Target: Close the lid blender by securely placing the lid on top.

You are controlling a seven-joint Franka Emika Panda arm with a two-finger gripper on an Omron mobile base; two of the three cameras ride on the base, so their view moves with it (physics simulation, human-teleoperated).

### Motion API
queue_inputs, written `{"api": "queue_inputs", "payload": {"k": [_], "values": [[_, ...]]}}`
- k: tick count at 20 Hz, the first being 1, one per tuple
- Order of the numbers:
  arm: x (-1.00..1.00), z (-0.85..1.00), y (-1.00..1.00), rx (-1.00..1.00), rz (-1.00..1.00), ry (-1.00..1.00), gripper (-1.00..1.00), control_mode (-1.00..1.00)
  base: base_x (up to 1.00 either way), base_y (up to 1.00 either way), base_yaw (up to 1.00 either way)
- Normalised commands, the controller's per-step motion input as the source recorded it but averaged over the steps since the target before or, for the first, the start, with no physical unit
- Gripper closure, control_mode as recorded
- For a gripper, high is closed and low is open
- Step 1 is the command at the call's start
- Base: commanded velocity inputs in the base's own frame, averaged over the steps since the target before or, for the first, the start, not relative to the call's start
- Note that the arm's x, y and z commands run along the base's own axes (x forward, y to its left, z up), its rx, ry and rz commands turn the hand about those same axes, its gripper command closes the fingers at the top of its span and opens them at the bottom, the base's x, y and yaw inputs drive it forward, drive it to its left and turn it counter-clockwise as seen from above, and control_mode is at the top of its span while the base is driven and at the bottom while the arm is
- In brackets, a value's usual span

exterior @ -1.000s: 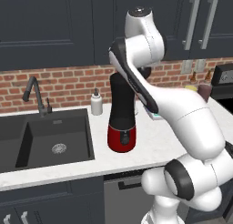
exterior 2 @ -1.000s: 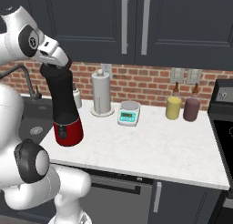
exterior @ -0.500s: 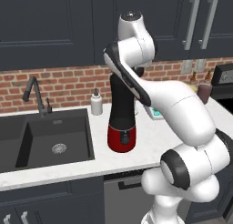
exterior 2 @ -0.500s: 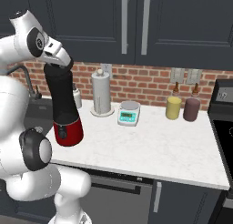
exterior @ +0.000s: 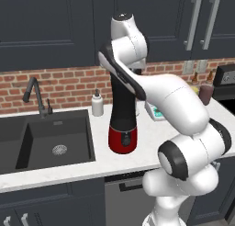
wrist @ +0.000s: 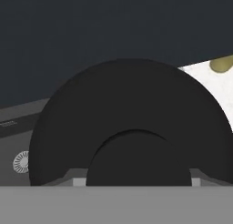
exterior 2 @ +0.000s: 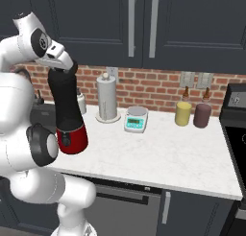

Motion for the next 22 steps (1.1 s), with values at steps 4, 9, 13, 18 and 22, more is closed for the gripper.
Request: {"api": "queue_inputs", "payload": {"k": [4, 9, 13, 18, 22], "values": [[0.39, -0.19, 0.07, 0.00, 0.00, 0.05, 1.00, -1.00, 0.00, 0.00, 0.00], [0.35, -0.01, 0.01, 0.00, 0.00, 0.02, 1.00, -1.00, 0.00, 0.00, 0.00], [-0.38, -0.22, 0.20, 0.00, 0.05, 0.01, 1.00, -1.00, 0.00, 0.00, 0.00], [-0.14, 0.00, 0.12, 0.00, 0.02, 0.00, 1.00, -1.00, 0.00, 0.00, 0.00], [-0.03, 0.02, 0.05, 0.01, 0.01, 0.00, 1.00, -1.00, 0.00, 0.00, 0.00]]}}
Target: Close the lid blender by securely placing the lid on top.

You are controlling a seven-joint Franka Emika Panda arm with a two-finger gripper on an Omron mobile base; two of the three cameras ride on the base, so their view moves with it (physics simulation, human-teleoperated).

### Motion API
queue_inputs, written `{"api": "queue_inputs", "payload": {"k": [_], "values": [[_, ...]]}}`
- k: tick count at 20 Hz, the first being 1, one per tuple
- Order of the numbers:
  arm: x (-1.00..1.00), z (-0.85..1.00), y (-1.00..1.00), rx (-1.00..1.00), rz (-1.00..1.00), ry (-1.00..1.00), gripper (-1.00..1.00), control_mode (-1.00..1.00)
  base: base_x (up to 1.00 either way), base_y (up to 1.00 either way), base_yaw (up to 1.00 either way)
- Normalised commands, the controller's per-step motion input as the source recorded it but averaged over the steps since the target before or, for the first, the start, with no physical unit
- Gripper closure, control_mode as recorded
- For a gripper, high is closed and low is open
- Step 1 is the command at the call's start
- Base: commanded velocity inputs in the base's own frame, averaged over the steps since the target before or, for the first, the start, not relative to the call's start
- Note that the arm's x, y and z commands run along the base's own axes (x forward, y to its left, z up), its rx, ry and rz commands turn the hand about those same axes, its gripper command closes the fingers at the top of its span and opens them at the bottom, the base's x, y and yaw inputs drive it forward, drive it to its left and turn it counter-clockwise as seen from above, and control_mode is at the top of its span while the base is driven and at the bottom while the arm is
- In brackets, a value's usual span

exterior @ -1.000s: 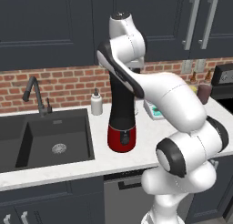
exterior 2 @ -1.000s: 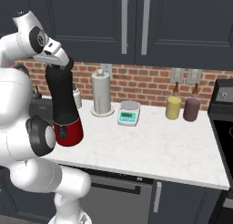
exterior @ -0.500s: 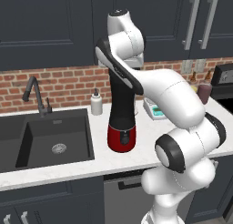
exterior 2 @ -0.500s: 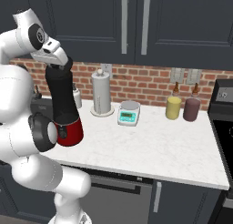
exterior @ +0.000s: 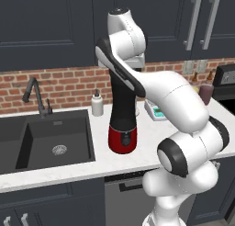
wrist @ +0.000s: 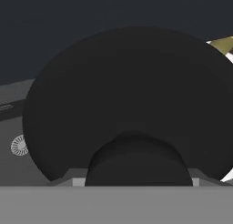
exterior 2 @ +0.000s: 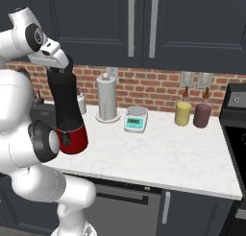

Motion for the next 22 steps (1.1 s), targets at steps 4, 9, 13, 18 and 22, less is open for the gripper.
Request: {"api": "queue_inputs", "payload": {"k": [4, 9, 13, 18, 22], "values": [[0.00, 0.16, 0.00, 0.08, 0.00, 0.00, 1.00, -1.00, 0.00, 0.00, 0.00], [0.00, 0.52, 0.00, 0.16, 0.00, 0.00, 1.00, -1.00, 0.00, 0.00, 0.00], [-0.01, 0.45, 0.00, 0.14, 0.00, 0.00, 1.00, -1.00, 0.00, 0.00, 0.00], [-0.33, -0.27, 0.00, -0.03, 0.00, 0.00, 1.00, -1.00, 0.00, 0.00, 0.00], [-0.39, -0.53, 0.00, -0.05, 0.00, 0.00, 1.00, -1.00, 0.00, 0.00, 0.00]]}}
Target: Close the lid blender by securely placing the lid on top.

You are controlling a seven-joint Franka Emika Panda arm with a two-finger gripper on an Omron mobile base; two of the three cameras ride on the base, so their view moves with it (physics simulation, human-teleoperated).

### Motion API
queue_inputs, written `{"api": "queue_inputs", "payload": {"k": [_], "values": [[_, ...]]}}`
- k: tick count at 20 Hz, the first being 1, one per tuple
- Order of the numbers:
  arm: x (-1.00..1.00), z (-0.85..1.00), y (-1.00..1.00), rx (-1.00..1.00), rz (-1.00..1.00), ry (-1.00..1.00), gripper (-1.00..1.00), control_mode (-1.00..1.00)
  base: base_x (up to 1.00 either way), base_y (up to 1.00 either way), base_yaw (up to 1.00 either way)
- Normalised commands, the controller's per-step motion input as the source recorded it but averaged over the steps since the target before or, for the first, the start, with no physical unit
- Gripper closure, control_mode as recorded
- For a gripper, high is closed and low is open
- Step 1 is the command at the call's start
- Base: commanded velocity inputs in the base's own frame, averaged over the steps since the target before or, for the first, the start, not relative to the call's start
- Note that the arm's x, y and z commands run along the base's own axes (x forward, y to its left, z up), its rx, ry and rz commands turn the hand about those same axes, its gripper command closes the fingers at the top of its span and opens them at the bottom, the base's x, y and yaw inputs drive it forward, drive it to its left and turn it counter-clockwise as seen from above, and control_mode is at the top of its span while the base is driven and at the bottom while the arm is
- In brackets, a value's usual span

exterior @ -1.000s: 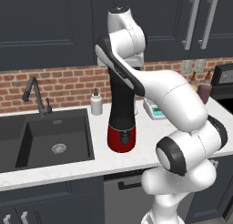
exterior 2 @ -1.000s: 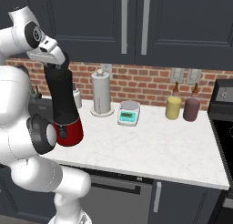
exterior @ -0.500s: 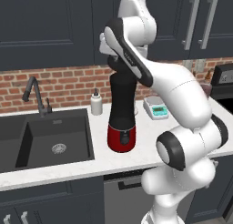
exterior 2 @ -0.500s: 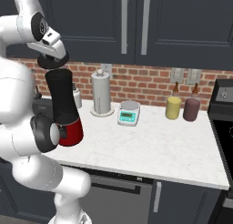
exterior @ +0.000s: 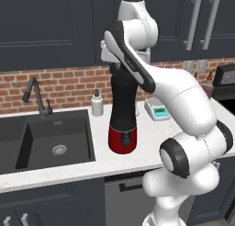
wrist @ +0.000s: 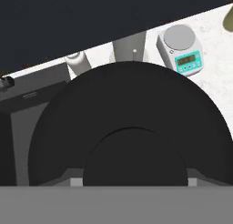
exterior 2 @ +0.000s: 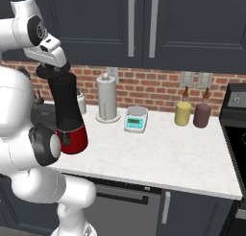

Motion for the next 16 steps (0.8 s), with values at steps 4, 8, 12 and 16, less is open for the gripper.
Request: {"api": "queue_inputs", "payload": {"k": [4, 8, 12, 16], "values": [[-0.03, -0.22, 0.05, 0.00, 0.00, 0.00, 1.00, -1.00, 0.00, 0.00, 0.00], [0.05, -0.25, 0.01, 0.00, 0.00, 0.00, 1.00, -1.00, 0.00, 0.00, 0.00], [0.53, 0.00, -0.04, 0.00, 0.00, 0.00, 1.00, -1.00, 0.00, 0.00, 0.00], [0.45, 0.00, -0.03, 0.00, 0.00, 0.00, 1.00, -1.00, 0.00, 0.00, 0.00]]}}
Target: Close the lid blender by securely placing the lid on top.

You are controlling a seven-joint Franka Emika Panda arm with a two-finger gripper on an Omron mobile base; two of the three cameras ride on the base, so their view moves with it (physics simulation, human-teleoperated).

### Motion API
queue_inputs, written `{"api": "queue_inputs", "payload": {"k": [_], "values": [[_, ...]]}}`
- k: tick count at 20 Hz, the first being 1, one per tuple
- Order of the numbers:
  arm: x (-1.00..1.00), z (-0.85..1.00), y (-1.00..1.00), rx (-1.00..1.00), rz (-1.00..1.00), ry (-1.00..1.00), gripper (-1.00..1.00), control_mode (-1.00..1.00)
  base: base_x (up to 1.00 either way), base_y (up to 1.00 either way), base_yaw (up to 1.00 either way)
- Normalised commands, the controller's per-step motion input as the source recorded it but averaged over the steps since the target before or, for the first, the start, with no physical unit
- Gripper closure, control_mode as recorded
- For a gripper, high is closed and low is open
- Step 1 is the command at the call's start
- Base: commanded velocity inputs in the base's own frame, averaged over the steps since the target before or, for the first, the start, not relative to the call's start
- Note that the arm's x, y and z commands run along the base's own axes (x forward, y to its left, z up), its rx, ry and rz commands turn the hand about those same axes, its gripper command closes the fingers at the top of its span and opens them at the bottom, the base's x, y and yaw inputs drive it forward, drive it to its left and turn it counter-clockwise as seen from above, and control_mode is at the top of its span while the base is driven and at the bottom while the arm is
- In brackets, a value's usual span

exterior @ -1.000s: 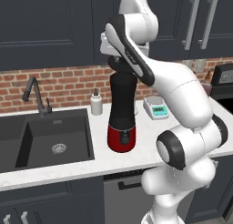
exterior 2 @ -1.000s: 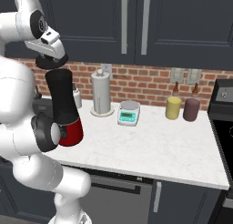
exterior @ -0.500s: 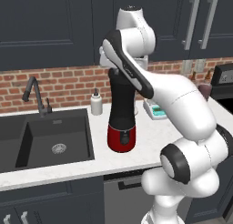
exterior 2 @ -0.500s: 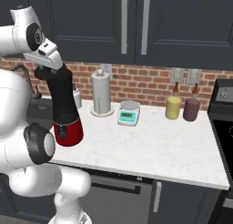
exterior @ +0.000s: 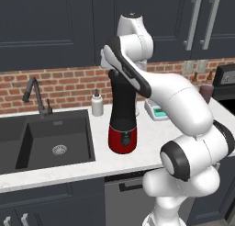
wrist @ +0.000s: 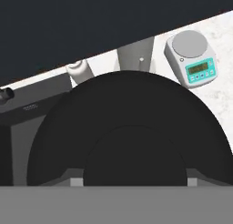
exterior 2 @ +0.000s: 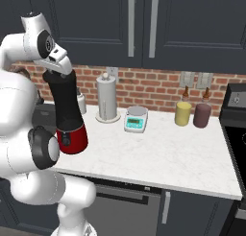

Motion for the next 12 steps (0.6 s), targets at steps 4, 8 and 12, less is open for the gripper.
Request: {"api": "queue_inputs", "payload": {"k": [4, 8, 12], "values": [[0.34, 0.00, 0.00, 0.00, 0.00, 0.00, 1.00, -1.00, 0.00, 0.00, 0.00], [0.17, -0.15, 0.00, -0.04, 0.00, 0.02, 1.00, -1.00, 0.00, 0.00, 0.00], [0.00, -0.40, 0.00, -0.08, 0.00, 0.05, 1.00, -1.00, 0.00, 0.00, 0.00]]}}
